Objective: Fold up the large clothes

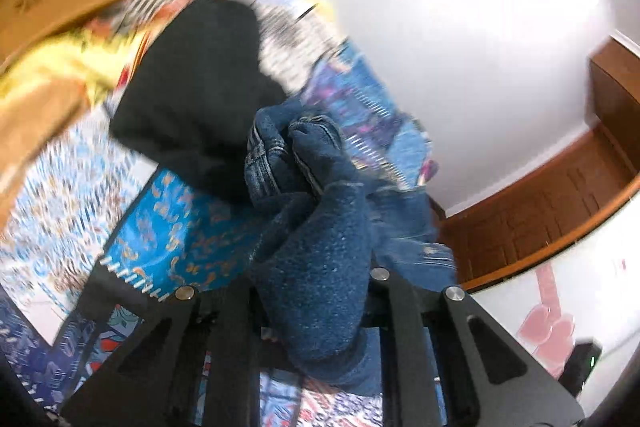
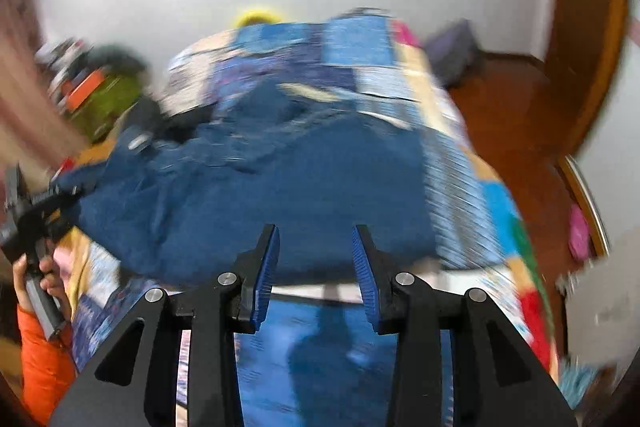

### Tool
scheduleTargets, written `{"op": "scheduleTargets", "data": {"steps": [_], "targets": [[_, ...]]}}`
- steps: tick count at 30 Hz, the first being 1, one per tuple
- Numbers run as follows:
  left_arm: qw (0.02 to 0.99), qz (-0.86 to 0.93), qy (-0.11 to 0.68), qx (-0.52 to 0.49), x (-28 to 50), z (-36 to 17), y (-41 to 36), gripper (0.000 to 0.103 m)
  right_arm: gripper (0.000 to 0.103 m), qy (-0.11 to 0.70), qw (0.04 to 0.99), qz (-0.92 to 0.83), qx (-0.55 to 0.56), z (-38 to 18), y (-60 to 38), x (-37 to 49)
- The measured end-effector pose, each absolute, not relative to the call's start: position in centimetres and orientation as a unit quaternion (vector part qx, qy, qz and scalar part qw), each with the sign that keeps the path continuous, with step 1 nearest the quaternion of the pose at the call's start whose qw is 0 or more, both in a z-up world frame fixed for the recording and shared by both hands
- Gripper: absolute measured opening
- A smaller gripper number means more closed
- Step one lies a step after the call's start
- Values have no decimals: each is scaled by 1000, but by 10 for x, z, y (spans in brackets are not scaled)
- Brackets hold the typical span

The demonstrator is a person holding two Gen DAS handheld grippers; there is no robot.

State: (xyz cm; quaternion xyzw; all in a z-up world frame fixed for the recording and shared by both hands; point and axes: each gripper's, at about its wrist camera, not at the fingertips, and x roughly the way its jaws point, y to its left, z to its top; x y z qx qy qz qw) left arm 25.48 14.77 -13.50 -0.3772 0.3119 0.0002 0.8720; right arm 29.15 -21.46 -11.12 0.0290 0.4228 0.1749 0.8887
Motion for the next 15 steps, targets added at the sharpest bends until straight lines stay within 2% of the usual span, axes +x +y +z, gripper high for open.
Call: {"op": "scheduleTargets", "data": {"steps": [4,8,12,15], "targets": [[897,-6,280,-342,232,-96,140,16,35,424,868,256,-17,-114,-146,305],[909,3,260,-326,215,-76,136,16,37,463,830,310,-36,-139,-88,320],[915,16,254,-314,213,-74,133,15,37,516,778,356,-46,-175,-47,322],[917,21,261,-302,221,-78,125,15,37,518,770,365,-73,-189,-29,312]]}}
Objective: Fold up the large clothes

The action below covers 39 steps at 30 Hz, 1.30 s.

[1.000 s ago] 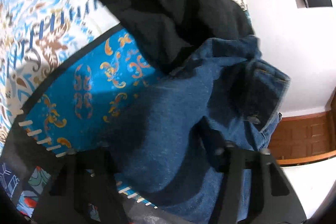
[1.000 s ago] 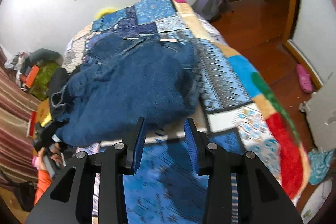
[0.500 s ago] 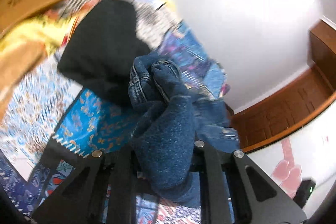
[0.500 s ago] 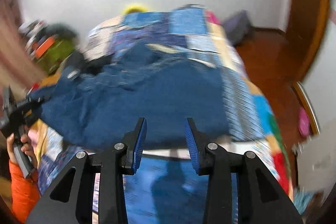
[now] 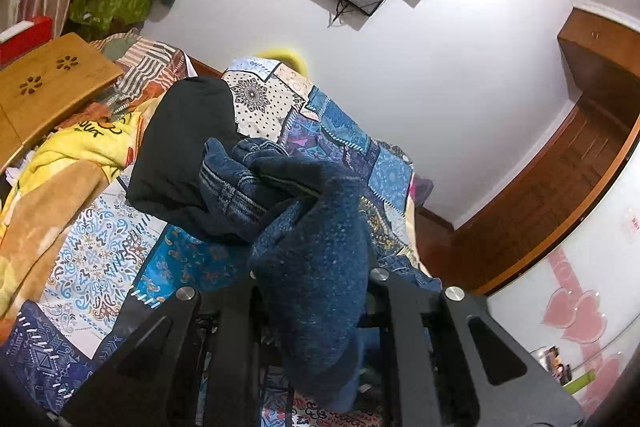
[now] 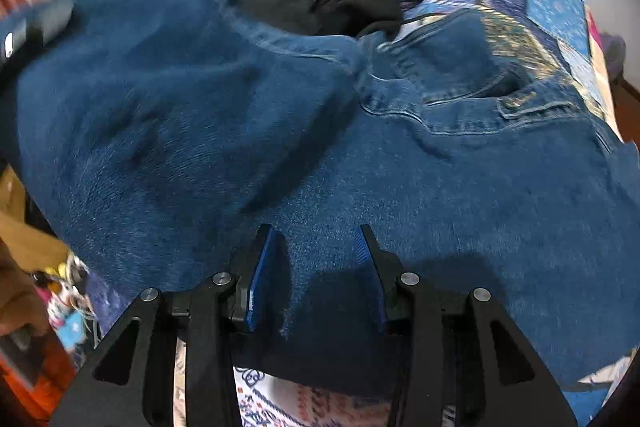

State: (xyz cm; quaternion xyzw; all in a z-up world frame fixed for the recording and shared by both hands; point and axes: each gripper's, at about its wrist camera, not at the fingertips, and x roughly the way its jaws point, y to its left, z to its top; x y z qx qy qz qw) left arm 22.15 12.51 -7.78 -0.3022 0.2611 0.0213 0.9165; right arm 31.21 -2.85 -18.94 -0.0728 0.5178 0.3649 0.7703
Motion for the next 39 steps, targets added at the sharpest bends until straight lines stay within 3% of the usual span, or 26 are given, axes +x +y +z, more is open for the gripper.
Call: {"op": "scheduleTargets", "data": {"steps": [6,17,24,27,32,39], "targets": [[928,8,267,-258,249,-69,88,15,37,539,747,388,-45,-195,-47,320],[934,-130,297,-151,328,-56,-54,15,40,435,860,268,11,-119,-204,322],[872,-230,427,-66,358,-120,-154,16,43,419,889,185,7,-116,-264,307],[853,-244,460,-22,350,-144,-176,22,43,426,887,176,18,-121,-275,298],[847,-266,460,-7,333,-136,-181,48,43,421,890,167,43,-115,-298,290],[840,-287,458,-40,316,-111,-159,50,43,390,900,185,51,-91,-301,288]]}}
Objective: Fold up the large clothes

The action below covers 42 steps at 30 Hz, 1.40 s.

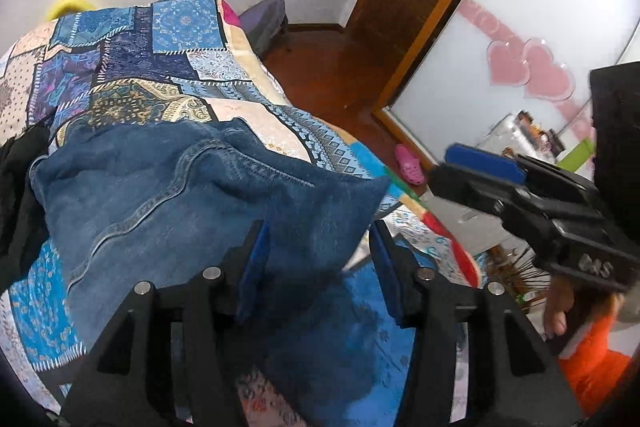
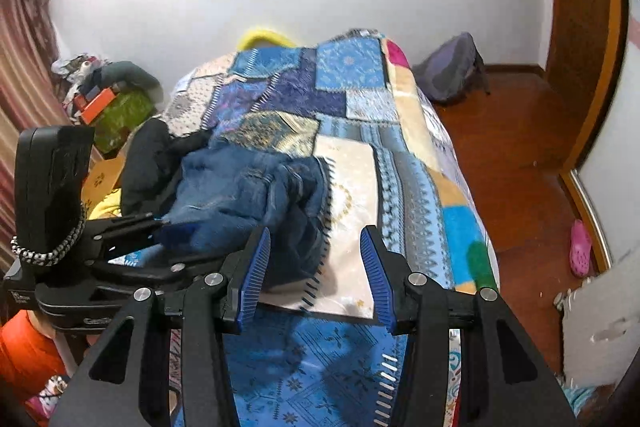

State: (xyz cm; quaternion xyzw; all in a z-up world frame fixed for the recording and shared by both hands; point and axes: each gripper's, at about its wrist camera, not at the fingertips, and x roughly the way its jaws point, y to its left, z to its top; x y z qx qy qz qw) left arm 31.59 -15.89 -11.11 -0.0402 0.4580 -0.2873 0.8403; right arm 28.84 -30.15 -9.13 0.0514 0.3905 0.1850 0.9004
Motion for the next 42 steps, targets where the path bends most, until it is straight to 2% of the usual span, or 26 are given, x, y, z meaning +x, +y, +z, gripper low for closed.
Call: {"op": "scheduleTargets", "data": {"steps": [4,9,17,19,20,21,25,36,42], "targets": [[856,-277,434,-49,301,-91,-133,50,43,381,900,211,27,-83,-281,295],[895,-217,389,-13,294,-76,-104,50,44,388,885,257,7,-82,-244,312],[882,-149,447,5,308,-125,-61,50,44,456,855,247,-28,-120,-233,336],[874,-146,463,2,308,-143,-57,50,54,464,853,238,-14,-131,-248,335],[871,-149,467,-9,307,-151,-53,52,65,466,855,229,-5,-139,-257,335],[871,-152,467,-24,301,-157,-49,53,70,468,857,218,-1,-147,-263,333],[871,-151,464,-55,297,-163,-41,57,70,482,850,214,-3,-160,-266,330],[894,-103,433,-48,302,-141,-15,57,72,453,858,241,-32,-111,-235,353],[894,-71,437,-70,316,-145,10,57,72,471,840,266,-50,-122,-209,371]]}}
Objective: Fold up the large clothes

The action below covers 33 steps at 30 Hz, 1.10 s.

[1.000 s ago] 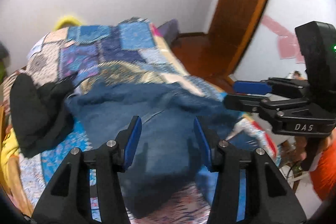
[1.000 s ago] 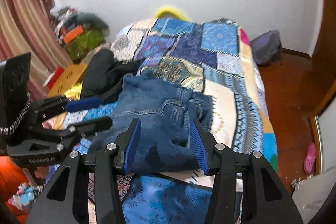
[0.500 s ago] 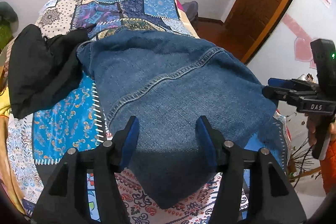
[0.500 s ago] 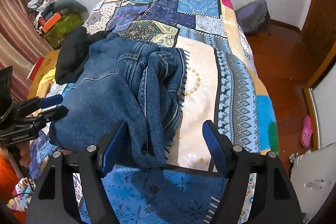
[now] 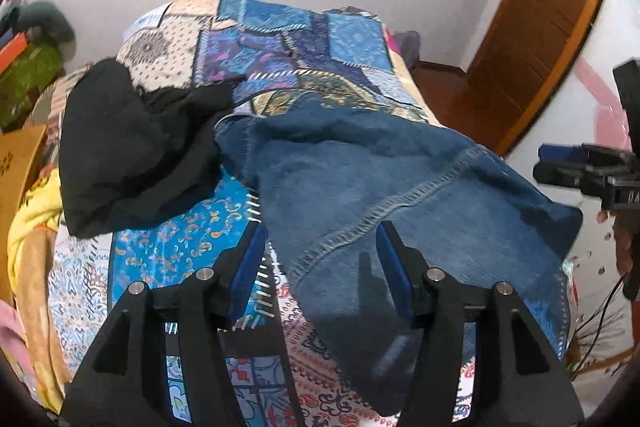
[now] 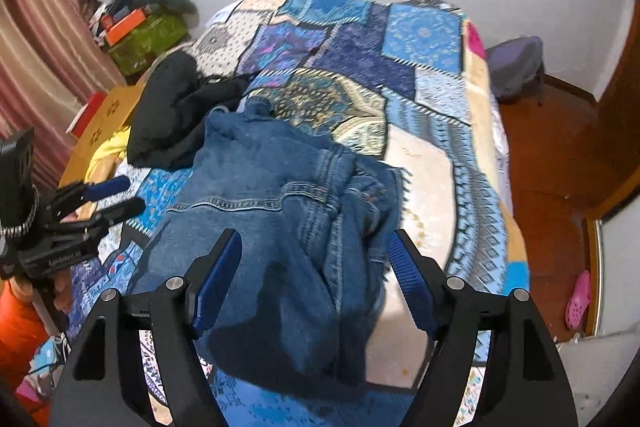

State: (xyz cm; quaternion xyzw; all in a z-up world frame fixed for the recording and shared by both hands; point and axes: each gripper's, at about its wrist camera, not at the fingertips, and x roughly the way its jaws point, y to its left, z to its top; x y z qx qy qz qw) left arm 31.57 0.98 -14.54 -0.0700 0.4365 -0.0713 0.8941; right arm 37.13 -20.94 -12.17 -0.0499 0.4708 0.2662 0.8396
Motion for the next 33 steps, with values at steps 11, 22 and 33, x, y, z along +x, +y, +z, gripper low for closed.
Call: {"op": "scheduleTargets", "data": {"steps": [11,22,33], "targets": [[816,-110,518,-230,343,-205,37,57,77,563,782,265,27,-182,-238,411],[743,-144,548,-356,365,-245,45,70,91,614,714,313,126,-219,-248,439],[714,-154,547,-409,377,-263,39,76,72,603,717,321,140,-214,-238,438]]}}
